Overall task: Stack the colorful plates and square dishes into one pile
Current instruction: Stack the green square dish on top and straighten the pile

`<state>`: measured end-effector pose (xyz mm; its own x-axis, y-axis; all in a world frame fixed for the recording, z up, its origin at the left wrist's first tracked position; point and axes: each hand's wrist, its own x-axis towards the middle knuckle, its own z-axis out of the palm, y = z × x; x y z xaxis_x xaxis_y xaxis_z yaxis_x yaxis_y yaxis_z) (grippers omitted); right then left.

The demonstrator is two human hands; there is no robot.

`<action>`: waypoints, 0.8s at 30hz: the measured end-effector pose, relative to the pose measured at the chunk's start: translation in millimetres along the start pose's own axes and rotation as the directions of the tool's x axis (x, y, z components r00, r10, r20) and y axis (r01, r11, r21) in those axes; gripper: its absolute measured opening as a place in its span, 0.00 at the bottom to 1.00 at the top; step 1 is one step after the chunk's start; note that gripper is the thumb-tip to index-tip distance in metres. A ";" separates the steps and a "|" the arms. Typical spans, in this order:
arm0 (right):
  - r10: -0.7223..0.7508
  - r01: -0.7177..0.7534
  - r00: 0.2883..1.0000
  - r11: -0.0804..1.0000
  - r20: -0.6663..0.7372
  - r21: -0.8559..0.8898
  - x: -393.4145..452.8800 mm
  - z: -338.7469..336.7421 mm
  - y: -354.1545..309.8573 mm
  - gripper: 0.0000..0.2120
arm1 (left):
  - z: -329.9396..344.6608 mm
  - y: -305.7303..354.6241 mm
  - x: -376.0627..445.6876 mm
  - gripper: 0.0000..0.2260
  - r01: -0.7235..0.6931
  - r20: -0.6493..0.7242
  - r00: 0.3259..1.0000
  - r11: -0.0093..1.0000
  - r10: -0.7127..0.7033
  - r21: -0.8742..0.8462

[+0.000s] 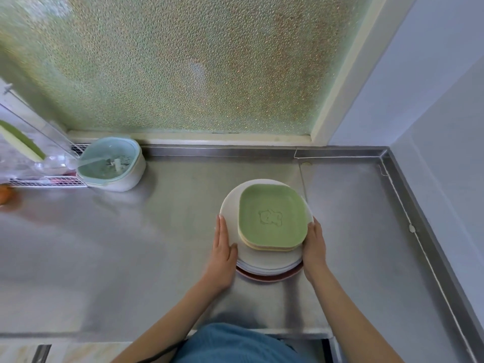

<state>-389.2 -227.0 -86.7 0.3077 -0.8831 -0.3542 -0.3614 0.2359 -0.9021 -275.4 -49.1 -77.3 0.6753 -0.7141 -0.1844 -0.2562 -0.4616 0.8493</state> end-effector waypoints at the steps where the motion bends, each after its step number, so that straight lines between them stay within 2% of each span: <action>1: 0.005 -0.005 1.000 1.000 0.007 0.004 -2.4 7.2 -1.8 0.19 | -4.1 -4.2 2.5 0.29 0.026 -0.017 1.000 1.000 -0.026 -0.013; 9: 0.055 -0.055 0.995 0.998 0.080 -0.002 -7.3 84.4 -22.9 0.20 | -62.3 -41.3 32.6 0.29 0.116 -0.156 0.980 0.991 -0.124 -0.060; 16: 0.030 -0.036 0.991 0.998 0.127 0.045 6.6 167.1 -50.4 0.17 | -126.9 -72.6 68.9 0.31 0.203 -0.199 0.952 0.966 -0.233 -0.160; 21: 0.004 -0.014 0.989 0.998 0.147 0.064 16.5 218.6 -67.4 0.16 | -168.6 -89.7 95.8 0.32 0.202 -0.209 0.950 0.966 -0.233 -0.159; 24: 0.037 -0.046 0.990 0.997 0.138 0.065 17.4 242.7 -73.0 0.18 | -188.6 -100.3 108.8 0.32 0.204 -0.218 0.947 0.965 -0.237 -0.162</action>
<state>-143.8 -161.2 -86.9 0.4130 -0.8091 -0.4181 -0.3172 0.3026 -0.8988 -45.8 18.8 -89.3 0.8507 -0.4521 -0.2682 0.0029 -0.5062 0.8624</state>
